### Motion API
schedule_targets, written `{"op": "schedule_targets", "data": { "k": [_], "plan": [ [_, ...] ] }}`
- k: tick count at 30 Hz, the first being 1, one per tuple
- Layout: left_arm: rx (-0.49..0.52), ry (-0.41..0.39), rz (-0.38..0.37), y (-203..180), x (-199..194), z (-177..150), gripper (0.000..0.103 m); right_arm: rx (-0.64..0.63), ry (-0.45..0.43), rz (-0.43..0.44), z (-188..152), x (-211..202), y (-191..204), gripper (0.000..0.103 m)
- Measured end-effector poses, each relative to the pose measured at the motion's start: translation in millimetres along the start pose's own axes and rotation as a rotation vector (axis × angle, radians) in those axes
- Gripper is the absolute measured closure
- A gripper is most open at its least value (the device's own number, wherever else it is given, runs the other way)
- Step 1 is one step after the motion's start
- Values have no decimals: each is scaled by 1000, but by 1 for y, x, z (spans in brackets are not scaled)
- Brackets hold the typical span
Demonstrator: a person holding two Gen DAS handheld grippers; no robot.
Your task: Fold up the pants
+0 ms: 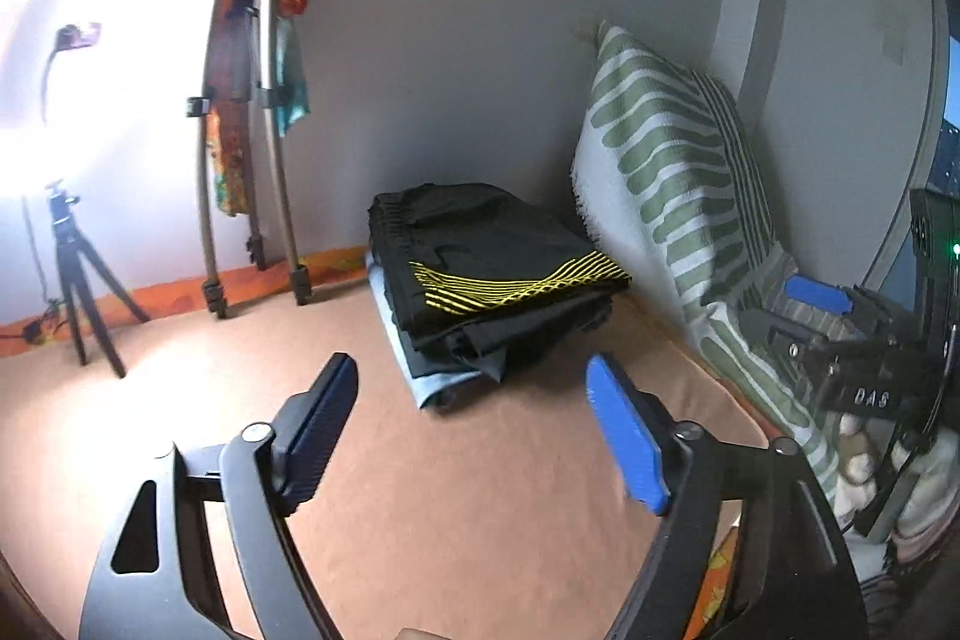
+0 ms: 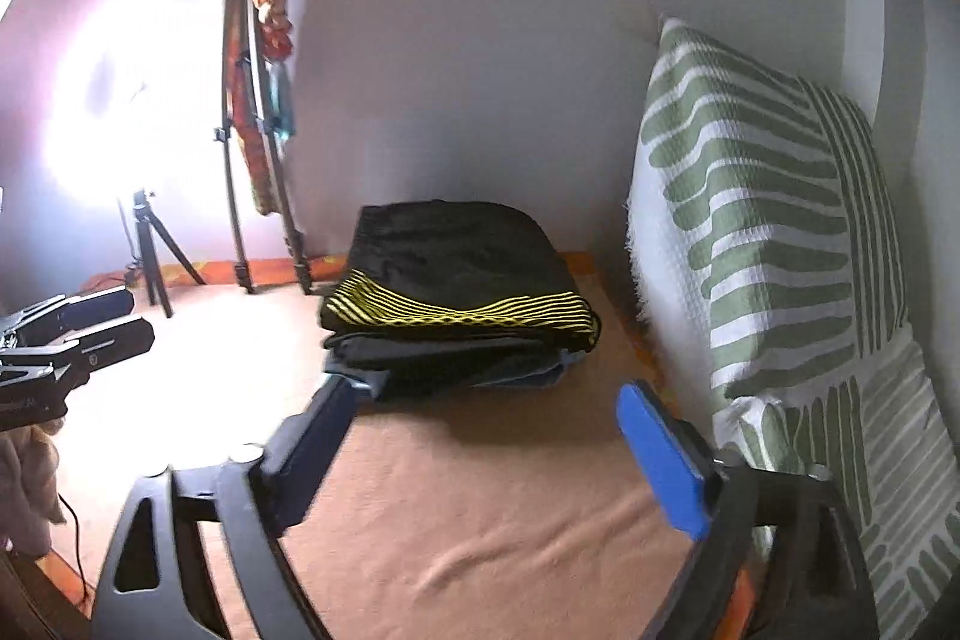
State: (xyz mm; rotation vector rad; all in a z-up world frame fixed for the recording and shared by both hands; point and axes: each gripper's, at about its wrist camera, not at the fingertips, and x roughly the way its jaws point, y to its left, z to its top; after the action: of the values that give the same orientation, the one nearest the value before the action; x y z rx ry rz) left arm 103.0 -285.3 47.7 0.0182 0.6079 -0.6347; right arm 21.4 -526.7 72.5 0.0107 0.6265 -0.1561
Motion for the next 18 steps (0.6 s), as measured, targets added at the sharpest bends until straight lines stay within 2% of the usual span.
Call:
{"op": "schedule_targets", "data": {
  "k": [3, 9, 14, 18],
  "plan": [
    [9, -18, 34, -3, -18, -8, 22, -7, -36, -17, -7, -16, 13, 1],
    [-54, -20, 30, 6, -39, -23, 20, 24, -66, -4, -17, -34, 31, 0],
    [-60, -46, 72, 14, -49, -36, 18, 83, -68, 18, -26, -35, 39, 0],
    [-75, -24, 80, 20, -48, -41, 15, 84, -68, 5, -33, -30, 47, 0]
  ]
}}
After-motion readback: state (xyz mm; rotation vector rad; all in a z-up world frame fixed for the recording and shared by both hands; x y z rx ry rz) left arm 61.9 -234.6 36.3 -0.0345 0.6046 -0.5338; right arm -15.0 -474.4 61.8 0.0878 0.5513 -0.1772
